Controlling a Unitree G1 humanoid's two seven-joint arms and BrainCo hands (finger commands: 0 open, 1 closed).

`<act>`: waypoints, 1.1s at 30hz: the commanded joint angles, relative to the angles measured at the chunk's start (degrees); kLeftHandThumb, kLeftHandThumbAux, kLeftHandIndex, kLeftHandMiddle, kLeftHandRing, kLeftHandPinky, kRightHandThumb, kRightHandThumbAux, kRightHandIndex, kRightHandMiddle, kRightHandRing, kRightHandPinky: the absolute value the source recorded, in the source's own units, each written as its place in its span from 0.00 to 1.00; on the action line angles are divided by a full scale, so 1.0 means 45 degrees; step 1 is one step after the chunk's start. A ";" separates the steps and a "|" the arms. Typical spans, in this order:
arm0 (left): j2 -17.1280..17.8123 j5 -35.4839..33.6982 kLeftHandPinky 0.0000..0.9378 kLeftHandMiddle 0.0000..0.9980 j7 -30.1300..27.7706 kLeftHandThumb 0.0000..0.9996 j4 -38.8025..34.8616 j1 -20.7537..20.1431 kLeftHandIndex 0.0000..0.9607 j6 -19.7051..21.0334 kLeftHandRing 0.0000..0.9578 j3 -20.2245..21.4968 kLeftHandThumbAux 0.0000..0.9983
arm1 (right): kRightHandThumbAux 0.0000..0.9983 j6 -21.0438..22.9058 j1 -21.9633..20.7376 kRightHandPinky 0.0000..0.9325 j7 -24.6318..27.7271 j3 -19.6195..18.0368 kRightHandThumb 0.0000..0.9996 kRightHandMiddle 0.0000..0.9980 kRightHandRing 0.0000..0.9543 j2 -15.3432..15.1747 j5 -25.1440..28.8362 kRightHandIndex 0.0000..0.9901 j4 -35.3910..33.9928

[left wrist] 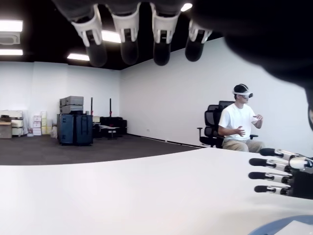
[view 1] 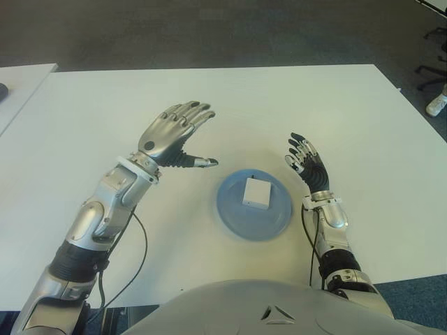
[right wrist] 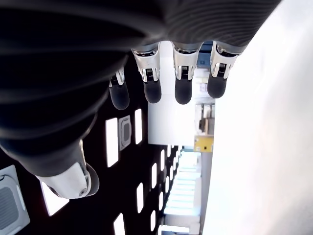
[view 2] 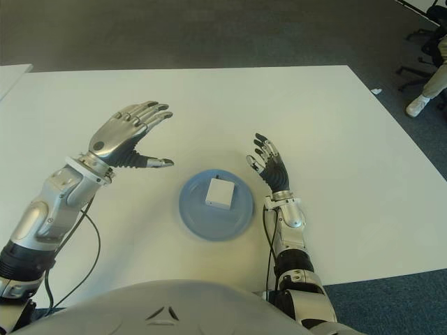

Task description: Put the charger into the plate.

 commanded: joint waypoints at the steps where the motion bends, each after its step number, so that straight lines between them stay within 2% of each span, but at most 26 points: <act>1: -0.0150 -0.1057 0.15 0.11 -0.0082 0.28 0.1193 0.0189 0.16 -0.0119 0.10 0.0292 0.34 | 0.67 -0.0124 0.1353 0.07 0.0073 0.0169 0.25 0.10 0.08 0.1204 0.0432 0.12 0.1550; 6: -0.1130 -0.2346 0.18 0.15 0.0568 0.32 0.2106 0.0686 0.19 -0.0270 0.14 0.0450 0.36 | 0.67 -0.0126 0.1391 0.07 0.0173 0.0115 0.25 0.10 0.08 0.1158 0.0490 0.12 0.1516; 10: -0.2143 -0.3201 0.21 0.19 0.1267 0.34 0.2237 0.1130 0.23 -0.0319 0.18 0.0576 0.39 | 0.67 -0.0128 0.1422 0.07 0.0298 0.0041 0.25 0.10 0.08 0.1091 0.0567 0.12 0.1517; 13: -0.2621 -0.3524 0.23 0.21 0.1635 0.35 0.2285 0.1246 0.25 -0.0383 0.21 0.0648 0.41 | 0.67 -0.0129 0.1416 0.07 0.0363 -0.0007 0.25 0.10 0.08 0.1067 0.0595 0.12 0.1542; 15: -0.3252 -0.3868 0.24 0.23 0.2163 0.36 0.2350 0.1454 0.26 -0.0530 0.22 0.0709 0.42 | 0.67 -0.0131 0.1414 0.07 0.0402 -0.0038 0.25 0.10 0.08 0.1059 0.0605 0.12 0.1554; 20: -0.4386 -0.4502 0.36 0.28 0.3047 0.40 0.2316 0.1969 0.30 -0.0735 0.30 0.0856 0.47 | 0.67 -0.0106 0.1432 0.07 0.0496 -0.0103 0.25 0.10 0.08 0.1023 0.0647 0.12 0.1505; 25: -0.5162 -0.4734 0.40 0.31 0.3555 0.42 0.2104 0.2484 0.31 -0.0648 0.35 0.0898 0.50 | 0.67 -0.0077 0.1471 0.07 0.0611 -0.0169 0.25 0.10 0.08 0.0965 0.0719 0.12 0.1435; 29: -0.5949 -0.5228 0.41 0.32 0.3922 0.39 0.2134 0.3293 0.30 -0.0473 0.37 0.1006 0.52 | 0.67 -0.0052 0.1469 0.07 0.0721 -0.0245 0.25 0.10 0.08 0.0910 0.0782 0.12 0.1431; 33: -0.6455 -0.5703 0.43 0.33 0.4025 0.34 0.2288 0.3697 0.29 -0.0402 0.38 0.1086 0.53 | 0.67 -0.0013 0.1452 0.07 0.0821 -0.0312 0.25 0.10 0.08 0.0853 0.0850 0.12 0.1421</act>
